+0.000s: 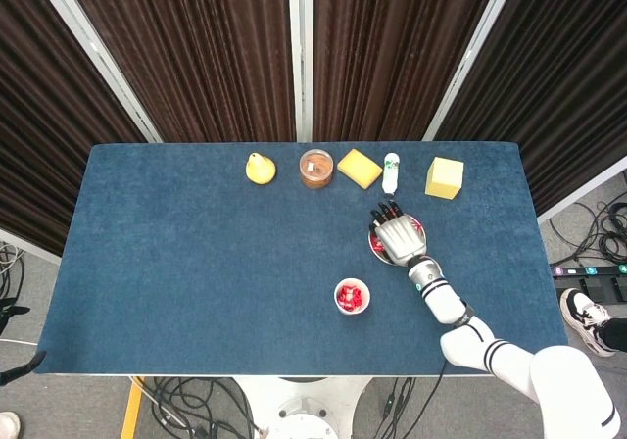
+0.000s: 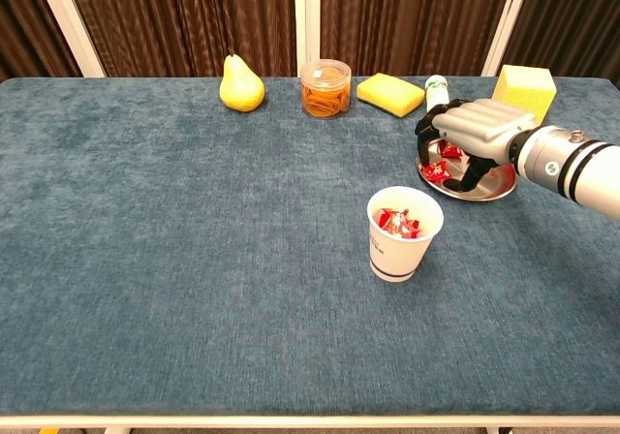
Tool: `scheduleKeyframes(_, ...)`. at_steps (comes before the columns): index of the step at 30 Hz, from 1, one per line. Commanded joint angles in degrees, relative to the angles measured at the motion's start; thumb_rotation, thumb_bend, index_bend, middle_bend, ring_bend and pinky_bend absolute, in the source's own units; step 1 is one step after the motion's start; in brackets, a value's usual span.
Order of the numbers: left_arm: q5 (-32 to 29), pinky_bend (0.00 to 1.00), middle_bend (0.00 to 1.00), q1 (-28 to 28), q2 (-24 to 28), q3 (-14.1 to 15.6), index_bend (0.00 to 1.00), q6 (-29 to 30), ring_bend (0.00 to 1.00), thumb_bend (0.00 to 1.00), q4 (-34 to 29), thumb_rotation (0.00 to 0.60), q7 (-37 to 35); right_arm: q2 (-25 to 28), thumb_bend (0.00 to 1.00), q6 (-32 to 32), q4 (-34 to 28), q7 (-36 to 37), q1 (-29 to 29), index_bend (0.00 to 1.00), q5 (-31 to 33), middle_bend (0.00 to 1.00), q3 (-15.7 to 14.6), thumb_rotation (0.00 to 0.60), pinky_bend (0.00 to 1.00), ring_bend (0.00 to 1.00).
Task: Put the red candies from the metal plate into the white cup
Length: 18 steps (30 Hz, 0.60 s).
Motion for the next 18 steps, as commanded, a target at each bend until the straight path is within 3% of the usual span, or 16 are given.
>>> scheduleKeyframes(1,0.01,0.27,0.31,-0.03,-0.03,-0.03,0.37,-0.01,0.27,0.12,0.03,0.6,-0.02,-0.29,0.27,-0.07,0.62,0.05,-0.03,0.42,-0.03,0.14,0.02,0.6,0.0,0.0)
scheduleKeyframes(18,0.25,0.27,0.31,-0.01,0.03,0.0,0.37,0.07,0.27,0.12,-0.07,0.6,-0.38,-0.28,0.38,2.91,0.91,2.29,-1.2,0.58,-1.49,0.2,0.34,0.6,0.0,0.0)
